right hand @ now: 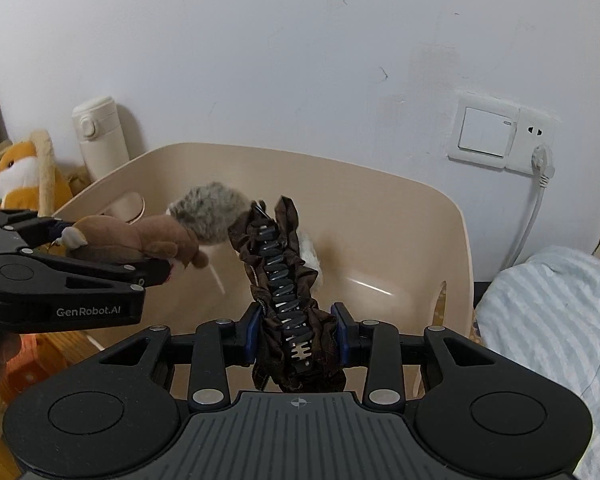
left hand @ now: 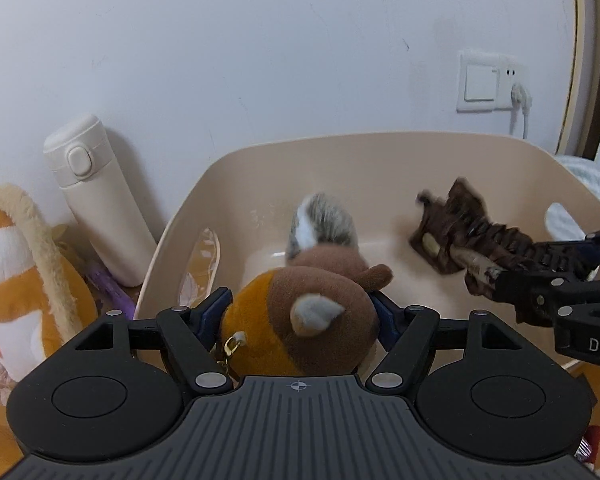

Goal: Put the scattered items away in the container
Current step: 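Open both tools to drop the plush and scrunchie into the basket, then grasp the cream scrunchie with the left tool while the right tool grasps the boxed toy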

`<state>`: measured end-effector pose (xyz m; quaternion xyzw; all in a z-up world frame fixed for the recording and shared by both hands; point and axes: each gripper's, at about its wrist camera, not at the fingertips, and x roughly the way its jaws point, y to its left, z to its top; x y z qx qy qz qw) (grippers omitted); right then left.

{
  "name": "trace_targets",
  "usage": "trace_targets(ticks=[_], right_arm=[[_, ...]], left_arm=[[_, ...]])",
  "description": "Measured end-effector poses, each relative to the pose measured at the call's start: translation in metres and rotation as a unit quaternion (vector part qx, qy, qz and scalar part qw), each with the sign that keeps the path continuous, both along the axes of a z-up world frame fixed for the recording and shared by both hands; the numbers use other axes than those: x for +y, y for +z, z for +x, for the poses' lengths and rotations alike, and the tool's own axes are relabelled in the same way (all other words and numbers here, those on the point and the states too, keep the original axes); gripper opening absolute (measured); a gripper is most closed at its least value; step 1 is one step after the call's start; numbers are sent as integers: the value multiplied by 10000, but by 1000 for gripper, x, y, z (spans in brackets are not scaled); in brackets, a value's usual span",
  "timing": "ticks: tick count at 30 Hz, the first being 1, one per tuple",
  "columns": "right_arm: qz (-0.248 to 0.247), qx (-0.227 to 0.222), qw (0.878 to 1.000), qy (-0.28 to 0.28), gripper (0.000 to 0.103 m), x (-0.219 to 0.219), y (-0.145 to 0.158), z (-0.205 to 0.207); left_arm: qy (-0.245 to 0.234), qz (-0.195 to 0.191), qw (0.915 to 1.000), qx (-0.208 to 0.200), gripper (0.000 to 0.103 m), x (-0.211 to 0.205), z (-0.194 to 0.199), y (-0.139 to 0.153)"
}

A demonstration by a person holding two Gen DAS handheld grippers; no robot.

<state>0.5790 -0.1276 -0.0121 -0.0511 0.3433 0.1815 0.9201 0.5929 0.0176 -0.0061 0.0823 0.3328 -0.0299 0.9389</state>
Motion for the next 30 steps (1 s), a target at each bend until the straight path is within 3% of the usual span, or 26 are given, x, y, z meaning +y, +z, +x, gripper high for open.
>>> trace_targets(ticks=[4, 8, 20, 30], right_arm=[[116, -69, 9999, -6, 46, -5, 4, -9], [152, -279, 9995, -54, 58, -11, 16, -25], [414, -884, 9952, -33, 72, -33, 52, -101], [218, -1067, 9940, 101, 79, -40, 36, -163]], left_arm=[[-21, 8, 9998, -187, 81, 2, -9, 6], [-14, -44, 9995, -313, 82, 9, -22, 17], [-84, -99, 9964, -839, 85, 32, -93, 55], [180, -37, 9954, -945, 86, 69, -154, 45]])
